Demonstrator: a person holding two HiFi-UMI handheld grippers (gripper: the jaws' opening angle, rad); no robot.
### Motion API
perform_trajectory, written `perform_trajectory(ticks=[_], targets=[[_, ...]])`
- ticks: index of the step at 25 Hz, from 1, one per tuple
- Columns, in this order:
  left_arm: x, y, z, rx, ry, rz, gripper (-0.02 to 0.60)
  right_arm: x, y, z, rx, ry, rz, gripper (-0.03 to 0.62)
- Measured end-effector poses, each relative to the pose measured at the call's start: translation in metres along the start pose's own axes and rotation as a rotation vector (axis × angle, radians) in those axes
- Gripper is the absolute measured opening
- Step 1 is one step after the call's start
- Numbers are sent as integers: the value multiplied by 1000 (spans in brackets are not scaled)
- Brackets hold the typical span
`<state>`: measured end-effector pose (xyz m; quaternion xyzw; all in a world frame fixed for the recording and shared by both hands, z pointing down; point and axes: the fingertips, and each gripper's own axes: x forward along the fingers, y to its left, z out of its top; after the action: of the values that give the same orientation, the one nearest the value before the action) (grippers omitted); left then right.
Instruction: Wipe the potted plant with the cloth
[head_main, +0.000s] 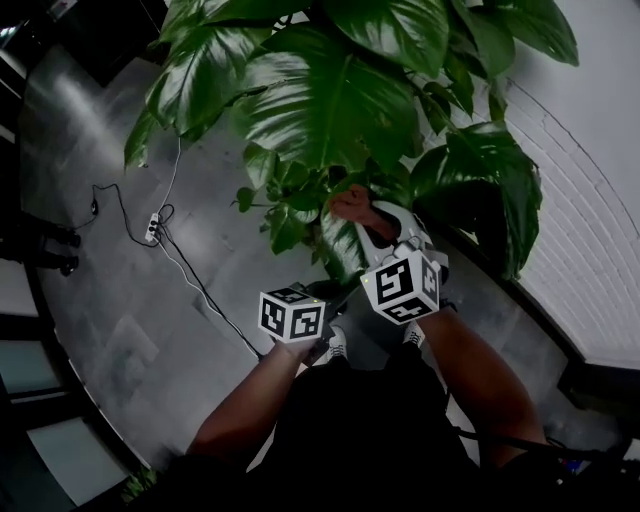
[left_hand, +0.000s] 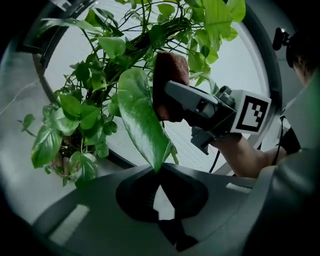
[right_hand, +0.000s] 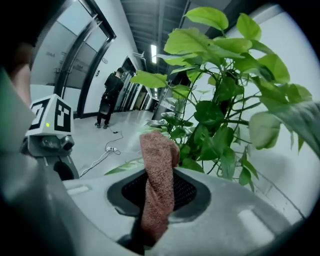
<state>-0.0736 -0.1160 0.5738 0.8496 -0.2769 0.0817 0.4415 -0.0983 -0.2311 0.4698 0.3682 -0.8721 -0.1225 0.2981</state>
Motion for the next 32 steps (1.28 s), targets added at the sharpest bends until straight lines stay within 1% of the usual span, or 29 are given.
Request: perform_trajectory(ticks=[4,7,10,13,24,32], targets=[[-10,-3,1,20,28,-18,18,26,-3,1,-52,71,18,71],[-13,-7,2,24,41,-34,18,36,5,-5,-80,116,70,71],[-13,-7,4,28,38,-35,18,36,18,-11,-111,139,133,71],[-14,-7,6,30,28,-34,18,33,30,-16,-126,145,179,71],[-11,-5,5,33,32,-33,18,6,62,-22,-124,149,286,71],[-9,-5,3,47,41,-26,18,-18,86,-24,-105,121,341,71]])
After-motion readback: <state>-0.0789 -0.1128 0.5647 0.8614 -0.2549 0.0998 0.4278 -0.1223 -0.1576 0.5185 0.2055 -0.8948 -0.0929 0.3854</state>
